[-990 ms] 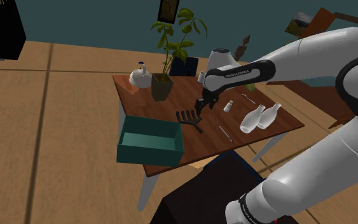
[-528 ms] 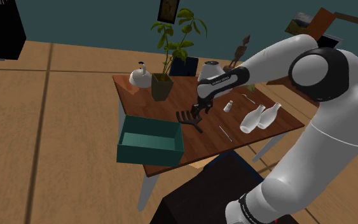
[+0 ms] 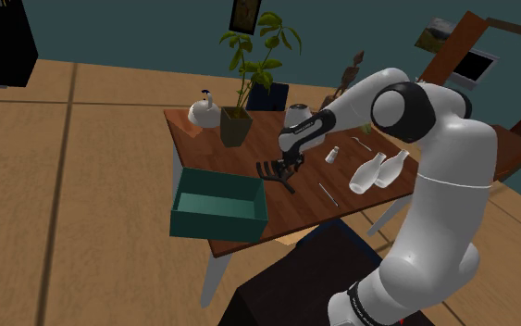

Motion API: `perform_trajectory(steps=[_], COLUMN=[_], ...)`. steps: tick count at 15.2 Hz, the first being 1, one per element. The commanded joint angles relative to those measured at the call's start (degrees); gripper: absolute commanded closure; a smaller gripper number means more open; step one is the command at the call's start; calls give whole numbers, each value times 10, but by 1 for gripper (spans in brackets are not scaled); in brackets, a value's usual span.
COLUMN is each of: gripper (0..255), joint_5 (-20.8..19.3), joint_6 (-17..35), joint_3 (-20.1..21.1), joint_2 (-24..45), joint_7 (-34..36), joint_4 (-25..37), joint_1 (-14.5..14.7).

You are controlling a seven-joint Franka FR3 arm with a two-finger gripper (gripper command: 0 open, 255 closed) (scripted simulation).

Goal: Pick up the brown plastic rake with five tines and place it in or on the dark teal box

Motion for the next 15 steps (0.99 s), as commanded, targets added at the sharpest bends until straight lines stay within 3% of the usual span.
perform_trajectory(steps=[1,10,15], gripper=[0,0,0], joint_5=[3,2,2], joint_6=[5,46,46], joint_3=[-3,-7,-7], joint_2=[49,117,117], joint_7=[-2,-1,-1], joint_4=[40,66,66], joint_1=[-7,-18,-18])
